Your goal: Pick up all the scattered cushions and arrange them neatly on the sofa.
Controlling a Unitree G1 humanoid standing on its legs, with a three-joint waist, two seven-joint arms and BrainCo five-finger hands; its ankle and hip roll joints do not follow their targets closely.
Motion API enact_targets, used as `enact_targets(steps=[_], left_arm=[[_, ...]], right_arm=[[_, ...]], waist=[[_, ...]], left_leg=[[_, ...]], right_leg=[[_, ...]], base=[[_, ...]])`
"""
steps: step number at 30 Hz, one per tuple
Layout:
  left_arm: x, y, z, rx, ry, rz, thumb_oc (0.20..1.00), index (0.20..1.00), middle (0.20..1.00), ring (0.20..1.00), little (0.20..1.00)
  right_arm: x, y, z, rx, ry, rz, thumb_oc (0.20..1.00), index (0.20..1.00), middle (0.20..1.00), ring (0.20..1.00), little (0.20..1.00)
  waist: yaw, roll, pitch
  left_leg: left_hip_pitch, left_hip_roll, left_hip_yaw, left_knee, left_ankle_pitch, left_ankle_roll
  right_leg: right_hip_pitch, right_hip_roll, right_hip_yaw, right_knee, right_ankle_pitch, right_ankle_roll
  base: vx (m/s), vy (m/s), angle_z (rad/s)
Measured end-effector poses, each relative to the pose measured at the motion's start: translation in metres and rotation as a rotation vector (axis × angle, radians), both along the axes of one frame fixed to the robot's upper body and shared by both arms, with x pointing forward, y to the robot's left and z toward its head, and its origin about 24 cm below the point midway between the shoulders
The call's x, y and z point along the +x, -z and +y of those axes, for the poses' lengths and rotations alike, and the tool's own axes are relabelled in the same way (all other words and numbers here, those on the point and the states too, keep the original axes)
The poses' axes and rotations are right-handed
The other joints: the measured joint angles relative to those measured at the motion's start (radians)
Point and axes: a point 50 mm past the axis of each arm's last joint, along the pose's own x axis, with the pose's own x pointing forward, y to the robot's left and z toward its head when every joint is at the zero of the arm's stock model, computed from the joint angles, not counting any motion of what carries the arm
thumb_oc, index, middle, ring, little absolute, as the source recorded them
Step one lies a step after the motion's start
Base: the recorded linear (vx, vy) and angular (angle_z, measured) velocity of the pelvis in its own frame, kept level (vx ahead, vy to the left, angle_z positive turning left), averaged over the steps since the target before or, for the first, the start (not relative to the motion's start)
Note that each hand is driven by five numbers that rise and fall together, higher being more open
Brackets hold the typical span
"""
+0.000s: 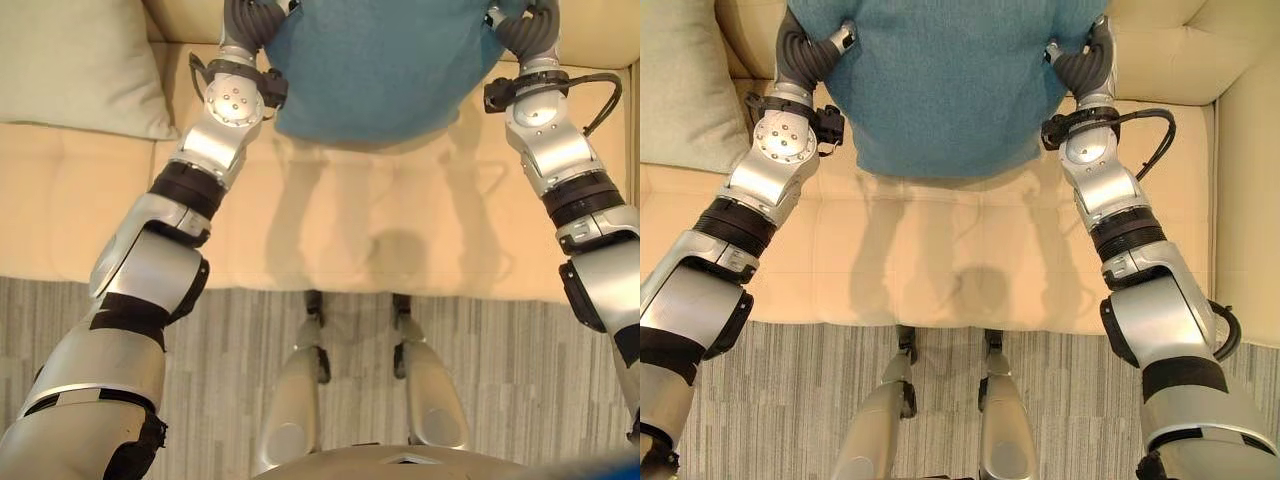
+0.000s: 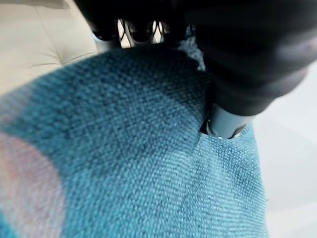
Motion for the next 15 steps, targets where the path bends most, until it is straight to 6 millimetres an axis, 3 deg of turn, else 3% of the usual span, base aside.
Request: enact_targets(steps=[3,9,12,13,14,15], left_arm=[[0.002,0.015,0.001,-0.024,0.005,0.041,0.2,0.2,0.2,0.2,0.2],[0.004,0.016,0.002,-0.095,0.016,0.033,0.2,0.2,0.2,0.2,0.2],[0.005,-0.001,0.005,-0.081,-0.006,0.004,0.2,0.2,0.2,0.2,0.2],[0.006,-0.012,0.005,-0.076,-0.02,-0.013,0.297,0.297,0.297,0.297,0.297],[0.007,-0.02,0.006,-0.073,-0.032,-0.022,1.0,1.0,1.0,1.0,1.0],[0.008,-0.026,0.008,-0.06,-0.051,-0.024,1.0,1.0,1.0,1.0,1.0]], right_arm=[[0.001,0.004,0.002,-0.022,-0.005,0.015,0.2,0.2,0.2,0.2,0.2],[0.004,0.001,0.007,-0.028,0.013,0.01,0.2,0.2,0.2,0.2,0.2],[0.005,-0.018,0.009,-0.094,0.04,-0.012,0.2,0.2,0.2,0.2,0.2],[0.005,-0.031,0.011,-0.114,0.05,-0.03,0.2,0.2,0.2,0.2,0.2],[0.006,-0.039,0.012,-0.133,0.064,-0.035,0.928,0.928,0.928,0.928,0.928],[0.007,-0.043,0.011,-0.159,0.084,-0.03,1.0,1.0,1.0,1.0,1.0]], waist=[[-0.001,0.001,-0.001],[0.002,0.001,-0.003],[0.006,0.003,-0.005],[0.006,0.004,-0.005],[0.006,0.004,-0.005],[0.007,0.004,-0.005]], left_leg=[[-0.023,0.002,-0.001,0.001,-0.001,-0.002],[-0.084,0.006,-0.015,0.013,0.005,-0.008],[-0.121,0.009,-0.019,0.022,0.009,-0.013],[-0.14,0.01,-0.02,0.029,0.011,-0.013],[-0.151,0.009,-0.02,0.027,0.016,-0.012],[-0.16,0.009,-0.024,0.028,0.018,-0.012]], right_leg=[[-0.031,0.003,0.001,0.017,-0.002,0.003],[-0.105,0.009,0.0,0.063,-0.011,0.01],[-0.145,0.013,-0.002,0.08,-0.011,0.01],[-0.165,0.013,-0.002,0.089,-0.011,0.01],[-0.178,0.013,-0.002,0.093,-0.01,0.009],[-0.185,0.013,-0.004,0.097,-0.01,0.009]], base=[[0.0,0.0,0.0],[-0.03,-0.041,0.01],[-0.01,-0.013,0.0],[0.0,0.0,0.0],[-0.04,-0.018,0.04],[-0.04,-0.021,0.04]])
